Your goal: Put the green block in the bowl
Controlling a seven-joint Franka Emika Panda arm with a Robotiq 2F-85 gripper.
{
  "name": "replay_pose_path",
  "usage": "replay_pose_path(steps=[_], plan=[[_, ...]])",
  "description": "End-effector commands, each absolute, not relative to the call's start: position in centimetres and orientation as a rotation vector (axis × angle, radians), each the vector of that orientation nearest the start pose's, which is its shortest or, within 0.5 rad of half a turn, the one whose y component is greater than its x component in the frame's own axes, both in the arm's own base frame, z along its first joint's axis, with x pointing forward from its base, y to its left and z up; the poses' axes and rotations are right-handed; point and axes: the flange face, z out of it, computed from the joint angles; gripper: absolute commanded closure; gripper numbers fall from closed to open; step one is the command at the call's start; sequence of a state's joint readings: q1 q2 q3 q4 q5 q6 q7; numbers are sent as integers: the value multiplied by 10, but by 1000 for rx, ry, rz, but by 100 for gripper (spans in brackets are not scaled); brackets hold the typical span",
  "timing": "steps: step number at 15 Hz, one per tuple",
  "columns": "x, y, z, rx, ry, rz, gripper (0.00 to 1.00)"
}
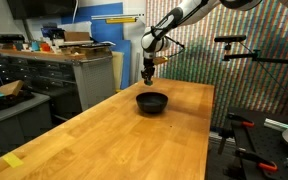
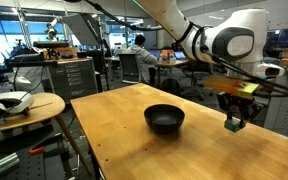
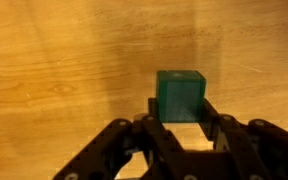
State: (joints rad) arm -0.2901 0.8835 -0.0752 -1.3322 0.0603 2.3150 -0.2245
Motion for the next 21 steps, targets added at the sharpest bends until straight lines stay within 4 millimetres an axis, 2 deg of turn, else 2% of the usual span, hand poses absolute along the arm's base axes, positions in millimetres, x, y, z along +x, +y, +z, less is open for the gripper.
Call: replay_pose_path(steps=[1,5,9,15,21], plan=[[702,-242,246,-3156,226,-151,83],[699,-224,269,-3152,208,-156,83],[690,-202,276,-3147,171,-145,83],[668,-163,261,-3132,93,-61,83],[636,-119,243,-3114,1,47,83]])
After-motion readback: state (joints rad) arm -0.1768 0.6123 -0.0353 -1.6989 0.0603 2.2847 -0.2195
